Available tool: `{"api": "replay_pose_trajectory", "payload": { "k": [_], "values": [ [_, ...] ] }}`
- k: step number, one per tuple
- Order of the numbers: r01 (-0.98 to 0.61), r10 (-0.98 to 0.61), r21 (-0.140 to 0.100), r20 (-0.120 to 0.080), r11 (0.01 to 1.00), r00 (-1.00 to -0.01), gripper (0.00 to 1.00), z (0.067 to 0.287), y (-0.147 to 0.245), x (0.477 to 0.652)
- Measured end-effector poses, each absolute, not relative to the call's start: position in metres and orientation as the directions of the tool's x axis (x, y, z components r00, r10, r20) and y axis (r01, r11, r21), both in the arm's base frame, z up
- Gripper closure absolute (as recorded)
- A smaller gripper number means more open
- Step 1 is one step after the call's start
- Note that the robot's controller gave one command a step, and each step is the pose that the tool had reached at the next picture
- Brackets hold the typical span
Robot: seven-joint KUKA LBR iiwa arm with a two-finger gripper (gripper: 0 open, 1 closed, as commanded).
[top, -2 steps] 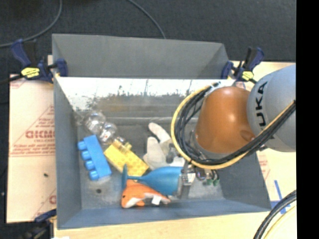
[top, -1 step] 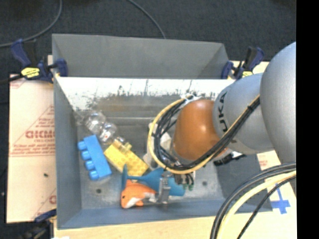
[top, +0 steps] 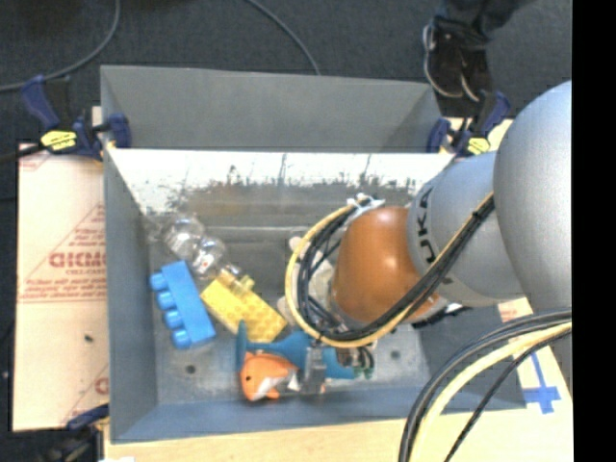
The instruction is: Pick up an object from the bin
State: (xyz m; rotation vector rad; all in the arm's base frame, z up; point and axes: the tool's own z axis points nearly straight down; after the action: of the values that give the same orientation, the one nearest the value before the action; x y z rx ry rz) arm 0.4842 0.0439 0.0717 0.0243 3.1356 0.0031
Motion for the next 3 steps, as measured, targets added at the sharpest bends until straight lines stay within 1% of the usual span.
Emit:
{"api": "replay_pose_trajectory", "payload": {
  "k": [1,2,3],
  "values": [
    [0.016,0.016,0.002,-0.006,1.000,-1.000,1.00,0.0717,0.0439,0.4842],
    [0.014,0.014,0.002,-0.010,1.000,-1.000,1.00,0.0720,0.0477,0.4787],
    [-0.008,-0.008,0.002,-0.011,1.000,-1.000,1.00,0.0721,0.0478,0.4787]
  ]
}}
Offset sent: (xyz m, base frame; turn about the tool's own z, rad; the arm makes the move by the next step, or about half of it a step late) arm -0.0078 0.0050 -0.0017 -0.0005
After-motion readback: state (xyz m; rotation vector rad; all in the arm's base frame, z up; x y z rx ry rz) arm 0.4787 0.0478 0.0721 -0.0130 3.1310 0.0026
